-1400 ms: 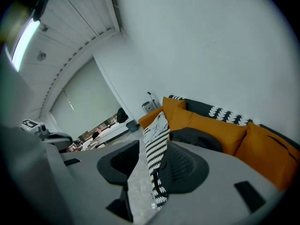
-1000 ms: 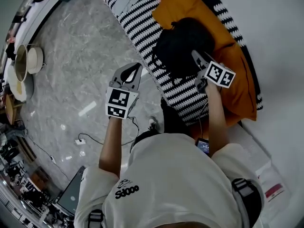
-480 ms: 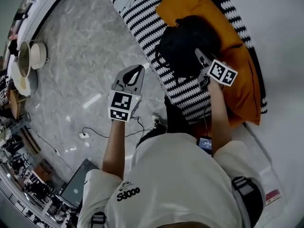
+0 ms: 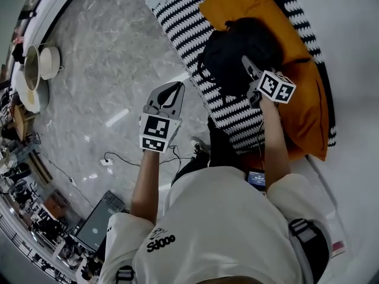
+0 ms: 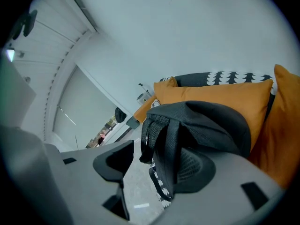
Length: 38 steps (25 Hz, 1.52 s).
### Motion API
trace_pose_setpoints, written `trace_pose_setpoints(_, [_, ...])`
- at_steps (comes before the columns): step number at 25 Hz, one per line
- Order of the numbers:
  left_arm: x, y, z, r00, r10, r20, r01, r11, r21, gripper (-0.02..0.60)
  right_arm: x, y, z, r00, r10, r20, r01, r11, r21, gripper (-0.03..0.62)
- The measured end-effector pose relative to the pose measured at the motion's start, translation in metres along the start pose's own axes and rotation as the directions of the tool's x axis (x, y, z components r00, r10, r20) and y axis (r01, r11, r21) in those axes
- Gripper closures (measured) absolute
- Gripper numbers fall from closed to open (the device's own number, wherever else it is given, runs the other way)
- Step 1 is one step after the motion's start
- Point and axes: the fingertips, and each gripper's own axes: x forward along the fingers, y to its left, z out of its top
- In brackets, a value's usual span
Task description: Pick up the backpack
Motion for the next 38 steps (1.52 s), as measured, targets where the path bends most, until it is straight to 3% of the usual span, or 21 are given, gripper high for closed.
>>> trace_pose_setpoints(7, [0.008, 0.008, 0.012, 1.000, 0.005, -0.016, -0.006, 1.000, -0.030, 0.555, 0.027, -0.002, 0.031, 1.000, 0.020, 0.007, -0.020, 1.000, 0.013, 0.342])
trace_pose_setpoints(14, [0.003, 0.021, 0.001, 1.000, 0.024, -0.019, -0.025, 0.999, -0.047, 0.555, 0.047, -0.006, 0.025, 1.000, -0.007, 0.001, 0.007, 0.999, -0.043, 0.345])
trace_pose_setpoints(18, [-0.007, 0.024, -0.015, 0.999, 0.029, -0.015, -0.030, 0.998, -0.051, 0.555, 0.051, -0.006, 0.019, 0.998, -0.039, 0.053, 0.042, 0.997, -0.067, 0.471])
trace_pose_setpoints(21, [-0.021, 0.028, -0.023, 0.999, 0.032, -0.006, -0.032, 0.998, -0.054, 0.555, 0.047, 0.003, 0.023, 0.994, -0.055, 0.098, 0.063, 0.995, -0.082, 0.507])
trace_pose_setpoints(30, [-0.094, 0.043, -0.063, 0.997, 0.044, 0.064, -0.039, 0.996, -0.080, 0.555, 0.015, 0.082, -0.017, 0.988, -0.040, 0.149, 0.075, 0.969, -0.234, 0.530])
trace_pose_setpoints(38, [-0.190, 0.079, -0.102, 0.988, 0.058, 0.144, -0.045, 0.995, -0.088, 0.555, -0.027, 0.187, -0.059, 0.981, 0.018, 0.196, 0.021, 0.980, -0.197, 0.530])
